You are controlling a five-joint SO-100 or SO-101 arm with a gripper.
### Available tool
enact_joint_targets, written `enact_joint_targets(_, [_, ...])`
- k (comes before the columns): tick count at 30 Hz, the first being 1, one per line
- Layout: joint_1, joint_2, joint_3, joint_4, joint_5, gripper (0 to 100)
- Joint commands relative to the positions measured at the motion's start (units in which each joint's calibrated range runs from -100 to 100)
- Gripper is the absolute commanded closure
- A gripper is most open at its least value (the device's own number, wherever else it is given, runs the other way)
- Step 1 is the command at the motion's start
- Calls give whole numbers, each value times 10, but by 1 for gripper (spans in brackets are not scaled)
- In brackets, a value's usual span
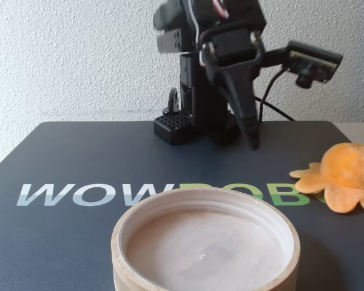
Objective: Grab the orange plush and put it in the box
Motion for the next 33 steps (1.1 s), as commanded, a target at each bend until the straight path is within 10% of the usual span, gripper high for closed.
enact_joint_targets(1, [-28,192,-114,-82,1,96])
enact_joint_targets(7, [-169,692,-536,-8,-70,94])
enact_joint_targets(13, [-300,803,-573,-68,-209,57])
enact_joint_targets(28, [-290,864,-449,-134,-343,72])
enact_joint_targets(33, [-216,852,-463,-130,-302,99])
